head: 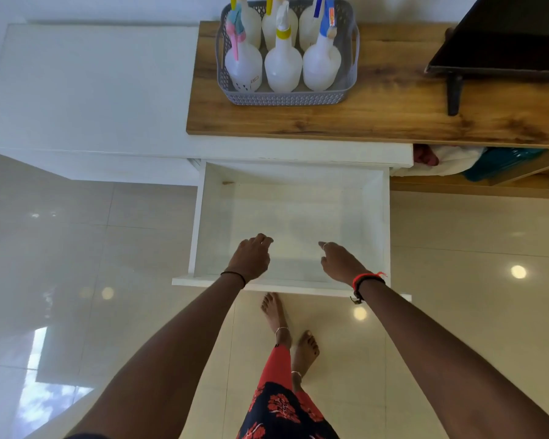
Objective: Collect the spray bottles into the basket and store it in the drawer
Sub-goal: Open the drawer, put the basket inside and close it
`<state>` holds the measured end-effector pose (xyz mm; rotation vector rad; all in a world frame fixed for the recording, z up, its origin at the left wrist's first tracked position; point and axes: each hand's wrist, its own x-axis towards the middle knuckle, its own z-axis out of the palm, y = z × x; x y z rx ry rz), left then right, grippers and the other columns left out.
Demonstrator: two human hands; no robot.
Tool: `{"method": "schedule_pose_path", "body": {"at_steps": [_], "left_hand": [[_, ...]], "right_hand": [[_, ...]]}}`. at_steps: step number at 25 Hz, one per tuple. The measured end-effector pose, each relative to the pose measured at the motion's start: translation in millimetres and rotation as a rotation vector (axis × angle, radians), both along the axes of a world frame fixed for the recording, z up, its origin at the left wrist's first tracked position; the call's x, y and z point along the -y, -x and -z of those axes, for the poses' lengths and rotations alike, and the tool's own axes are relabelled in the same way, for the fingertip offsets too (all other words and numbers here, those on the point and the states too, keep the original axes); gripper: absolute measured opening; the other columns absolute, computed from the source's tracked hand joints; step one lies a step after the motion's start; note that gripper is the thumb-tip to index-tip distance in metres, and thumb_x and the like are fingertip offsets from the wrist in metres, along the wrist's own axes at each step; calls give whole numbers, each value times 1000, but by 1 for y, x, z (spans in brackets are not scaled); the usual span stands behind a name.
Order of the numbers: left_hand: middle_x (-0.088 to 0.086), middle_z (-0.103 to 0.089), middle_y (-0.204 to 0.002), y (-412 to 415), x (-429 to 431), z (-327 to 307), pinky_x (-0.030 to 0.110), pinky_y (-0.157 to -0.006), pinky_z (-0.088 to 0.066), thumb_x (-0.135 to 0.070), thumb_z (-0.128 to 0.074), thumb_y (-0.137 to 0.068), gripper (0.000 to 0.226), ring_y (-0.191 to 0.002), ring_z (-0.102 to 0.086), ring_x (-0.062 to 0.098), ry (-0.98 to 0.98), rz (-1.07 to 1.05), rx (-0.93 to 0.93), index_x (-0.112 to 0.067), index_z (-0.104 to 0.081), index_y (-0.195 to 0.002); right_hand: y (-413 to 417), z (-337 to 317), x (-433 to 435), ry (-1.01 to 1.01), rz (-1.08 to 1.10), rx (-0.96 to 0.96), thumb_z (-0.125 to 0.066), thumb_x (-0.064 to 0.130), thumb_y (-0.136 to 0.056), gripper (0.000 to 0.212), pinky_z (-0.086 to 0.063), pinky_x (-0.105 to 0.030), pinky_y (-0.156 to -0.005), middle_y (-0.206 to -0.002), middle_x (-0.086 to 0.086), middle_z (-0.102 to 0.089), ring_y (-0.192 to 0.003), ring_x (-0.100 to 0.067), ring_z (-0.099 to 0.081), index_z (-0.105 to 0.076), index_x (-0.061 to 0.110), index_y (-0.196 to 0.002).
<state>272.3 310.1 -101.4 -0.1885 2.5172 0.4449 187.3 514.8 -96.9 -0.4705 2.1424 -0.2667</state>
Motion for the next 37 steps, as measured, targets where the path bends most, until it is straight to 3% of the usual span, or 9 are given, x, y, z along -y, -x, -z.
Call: {"method": "schedule_pose_path", "body": {"at_steps": [13,16,18,23,25,28,30,34,37], "left_hand": [[13,-60,-125,163,125,-82,41,-102,-44,-12,-49,-95,28,-116,-58,30,-207,-280,-351,-5,-59,-120],[13,-67,-112,196,153,-93,34,-94,-48,-8,-50,-93,21,-105,-63,28,-280,-429,-508,-3,-66,-106],[12,-71,-104,220,170,-98,31,-87,-49,-13,-50,-93,21,-97,-66,25,-291,-559,-607,-5,-67,-101],[11,-74,-99,284,209,-95,4,-66,-41,-13,-43,-91,26,-84,-62,17,-311,-946,-736,-6,-66,-100],[12,-72,-106,308,221,-89,7,-67,-39,-10,-40,-92,29,-91,-62,18,-303,-1074,-684,-6,-65,-107],[12,-70,-107,343,232,-74,19,-78,-46,-12,-41,-94,28,-103,-61,25,-313,-1193,-518,-6,-65,-106],[8,-63,-81,362,235,-65,19,-65,-46,-16,-43,-95,25,-88,-54,25,-352,-1192,-382,-10,-62,-80],[6,-53,-74,390,236,-52,18,-59,-44,-13,-42,-99,29,-71,-49,17,-442,-1114,-249,-11,-56,-73],[0,-40,-65,401,236,-47,13,-48,-33,-5,-37,-99,38,-58,-37,7,-448,-1080,-241,-19,-40,-64]], "right_hand": [[209,-68,77,266,860,-221,-52,10,-91,35,-44,-30,-95,-124,-16,-63,-119,-30,-56,-57,-2,-123],[253,-78,85,251,970,-254,-51,7,-88,5,-44,-36,-79,-78,-5,-57,-91,-28,-53,-53,3,-85],[282,-81,91,247,1006,-260,-49,5,-88,28,-35,-29,-71,-65,3,-37,-84,-22,-43,-34,14,-66],[345,-82,107,262,1068,-266,-39,9,-95,23,-34,-25,-74,-89,-3,-48,-89,-20,-44,-39,17,-73],[369,-76,113,265,1057,-264,-36,9,-97,29,-34,-23,-75,-80,1,-44,-89,-19,-44,-36,19,-70],[405,-62,120,246,1010,-221,-35,7,-98,15,-34,-24,-76,-79,3,-41,-93,-17,-40,-48,13,-93],[423,-55,125,214,916,-166,-35,9,-97,11,-36,-25,-71,-75,2,-38,-92,-17,-39,-45,15,-97],[449,-42,135,253,918,-97,-41,23,-95,18,-37,-29,-70,-77,-1,-44,-84,-20,-45,-54,11,-91],[459,-34,144,257,901,-50,-43,30,-96,39,-37,-23,-59,-73,3,-44,-63,-11,-43,-53,3,-122]]}}
